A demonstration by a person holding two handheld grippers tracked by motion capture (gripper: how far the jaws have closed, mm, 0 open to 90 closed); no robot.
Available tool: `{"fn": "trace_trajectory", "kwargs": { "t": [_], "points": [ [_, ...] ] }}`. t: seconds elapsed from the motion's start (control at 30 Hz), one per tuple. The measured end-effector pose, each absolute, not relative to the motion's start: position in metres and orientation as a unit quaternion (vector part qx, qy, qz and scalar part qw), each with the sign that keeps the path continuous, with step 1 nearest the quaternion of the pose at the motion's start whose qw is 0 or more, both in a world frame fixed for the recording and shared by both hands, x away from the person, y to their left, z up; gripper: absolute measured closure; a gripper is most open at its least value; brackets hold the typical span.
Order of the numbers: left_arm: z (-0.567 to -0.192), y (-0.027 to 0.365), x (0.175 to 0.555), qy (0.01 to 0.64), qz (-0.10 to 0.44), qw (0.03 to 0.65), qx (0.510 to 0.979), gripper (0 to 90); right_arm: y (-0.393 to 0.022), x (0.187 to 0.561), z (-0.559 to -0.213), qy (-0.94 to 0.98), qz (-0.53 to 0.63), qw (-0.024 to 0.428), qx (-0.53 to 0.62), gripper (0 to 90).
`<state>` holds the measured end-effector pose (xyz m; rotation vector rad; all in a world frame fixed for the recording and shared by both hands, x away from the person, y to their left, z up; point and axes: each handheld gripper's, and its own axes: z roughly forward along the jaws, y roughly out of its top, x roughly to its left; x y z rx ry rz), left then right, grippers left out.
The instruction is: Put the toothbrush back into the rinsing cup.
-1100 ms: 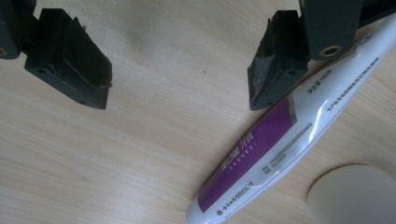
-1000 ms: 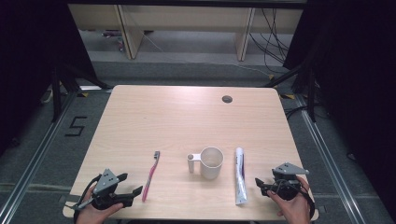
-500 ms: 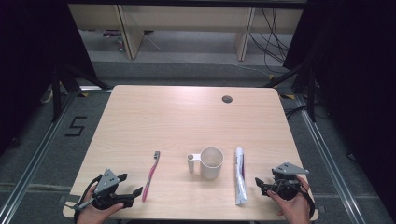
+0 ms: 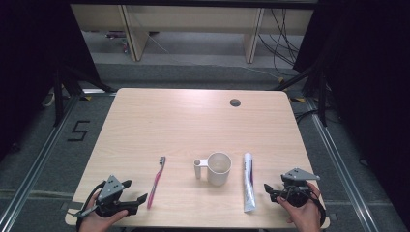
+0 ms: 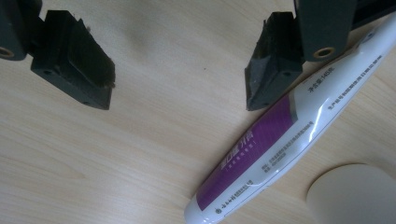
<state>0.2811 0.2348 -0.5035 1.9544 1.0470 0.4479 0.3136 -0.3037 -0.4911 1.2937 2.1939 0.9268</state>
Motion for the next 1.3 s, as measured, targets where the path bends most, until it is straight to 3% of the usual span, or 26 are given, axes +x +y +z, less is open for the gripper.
{"fn": "trace_trajectory", "kwargs": {
  "t": [0.57, 1.1, 1.3],
  "points": [
    [-0.504, 0.229, 0.283, 0.414, 0.177, 0.42, 0.788, 19.9, -0.304, 0.314, -0.492, 0.793, 0.335, 0.213, 0.462, 26.6],
    [-0.492, 0.211, 0.307, 0.403, 0.176, 0.386, 0.811, 28.6, -0.304, 0.315, -0.492, 0.794, 0.341, 0.202, 0.461, 27.3],
    [-0.491, 0.2, 0.322, 0.385, 0.157, 0.331, 0.847, 34.9, -0.302, 0.314, -0.491, 0.789, 0.337, 0.196, 0.474, 27.3]
  ]
}}
